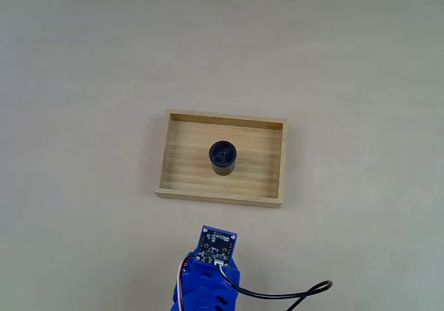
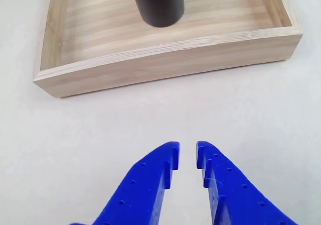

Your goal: Place the black cylinder in the wooden box then return to rest.

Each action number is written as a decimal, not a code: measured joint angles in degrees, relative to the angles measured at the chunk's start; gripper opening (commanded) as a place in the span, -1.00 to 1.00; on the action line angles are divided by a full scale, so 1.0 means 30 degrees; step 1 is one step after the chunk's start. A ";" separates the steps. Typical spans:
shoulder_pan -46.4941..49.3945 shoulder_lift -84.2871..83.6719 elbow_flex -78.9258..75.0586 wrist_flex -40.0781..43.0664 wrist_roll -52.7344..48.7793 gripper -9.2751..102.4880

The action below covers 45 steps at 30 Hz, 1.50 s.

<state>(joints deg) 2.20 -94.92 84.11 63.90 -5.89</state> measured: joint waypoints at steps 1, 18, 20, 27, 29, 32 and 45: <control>0.0000 -0.0059 0.0146 0.0000 -0.0059 -0.84; -0.0029 -0.0937 0.2021 0.2607 -0.0059 -0.84; -0.0029 -0.1025 0.2109 0.2871 -0.0059 -0.84; -0.0029 -0.1084 0.2109 0.4365 -0.0059 -0.84; -0.0029 -0.1084 0.2109 0.4541 -0.0059 -0.84; -0.0029 -0.1084 0.2109 0.4687 -0.0059 -0.84; -0.0029 -0.1084 0.2109 0.4687 -0.0059 -0.84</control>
<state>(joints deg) 2.11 -98.17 90.44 77.96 -6.06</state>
